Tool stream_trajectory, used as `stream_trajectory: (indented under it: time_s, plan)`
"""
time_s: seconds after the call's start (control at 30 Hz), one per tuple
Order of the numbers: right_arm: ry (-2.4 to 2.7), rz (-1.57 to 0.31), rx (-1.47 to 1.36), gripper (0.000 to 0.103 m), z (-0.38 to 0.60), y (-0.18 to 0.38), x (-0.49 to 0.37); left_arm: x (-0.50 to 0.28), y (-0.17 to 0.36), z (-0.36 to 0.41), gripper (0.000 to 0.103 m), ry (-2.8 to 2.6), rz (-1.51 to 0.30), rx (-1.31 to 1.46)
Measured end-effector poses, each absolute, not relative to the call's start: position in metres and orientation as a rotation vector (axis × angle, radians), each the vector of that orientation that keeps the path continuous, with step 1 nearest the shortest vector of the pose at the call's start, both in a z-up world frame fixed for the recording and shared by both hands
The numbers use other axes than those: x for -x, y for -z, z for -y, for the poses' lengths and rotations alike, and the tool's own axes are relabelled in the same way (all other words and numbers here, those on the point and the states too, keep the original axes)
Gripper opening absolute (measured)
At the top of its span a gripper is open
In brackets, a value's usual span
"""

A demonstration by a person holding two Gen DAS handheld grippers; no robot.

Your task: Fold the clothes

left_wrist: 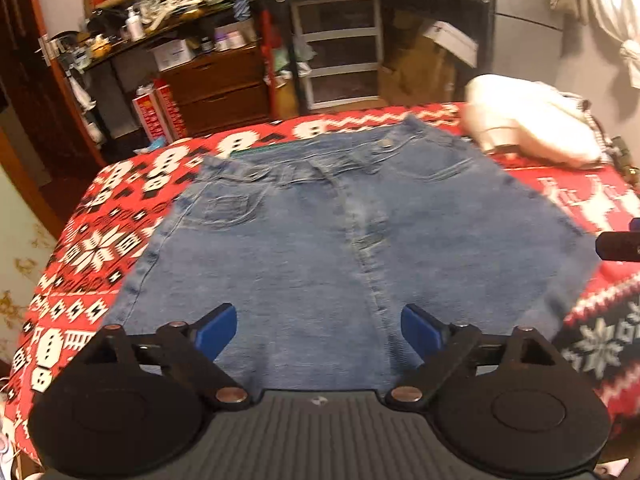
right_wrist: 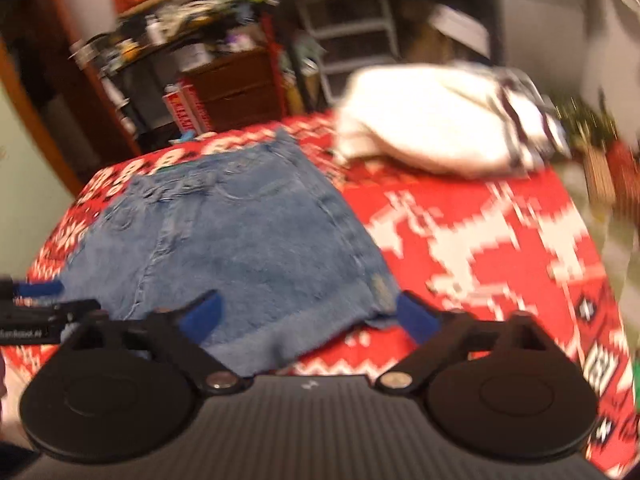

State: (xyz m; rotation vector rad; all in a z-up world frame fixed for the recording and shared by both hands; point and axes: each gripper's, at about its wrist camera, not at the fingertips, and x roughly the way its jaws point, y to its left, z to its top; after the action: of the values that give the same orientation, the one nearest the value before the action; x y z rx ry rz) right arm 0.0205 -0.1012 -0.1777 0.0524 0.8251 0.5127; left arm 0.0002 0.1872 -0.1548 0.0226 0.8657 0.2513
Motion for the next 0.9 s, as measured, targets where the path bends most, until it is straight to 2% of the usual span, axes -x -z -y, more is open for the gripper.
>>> stream_trajectory:
  time_s: [0.03, 0.13, 0.4, 0.43, 0.47, 0.9]
  plan:
    - [-0.52, -0.821, -0.027, 0.102, 0.093, 0.176, -0.019, 0.0, 0.158, -0.192, 0.095, -0.26, -0.87, -0.016]
    - [-0.533, -0.813, 0.055, 0.103, 0.065, 0.182, -0.018, -0.002, 0.173, -0.204, 0.096, -0.274, -0.909, 0.003]
    - [-0.538, -0.875, 0.247, 0.103, 0.015, 0.23, -0.03, -0.004, 0.21, -0.214, 0.097, -0.273, -0.998, 0.023]
    - [-0.535, -0.874, 0.254, 0.103, 0.014, 0.233, -0.029, -0.003, 0.213, -0.216, 0.102, -0.277, -1.001, 0.035]
    - [-0.531, -0.869, 0.255, 0.103, 0.014, 0.236, -0.028, -0.002, 0.215, -0.219, 0.103, -0.285, -0.998, 0.045]
    - [-0.536, -0.804, 0.242, 0.103, 0.021, 0.246, -0.017, 0.004, 0.22, -0.229, 0.103, -0.236, -0.955, 0.097]
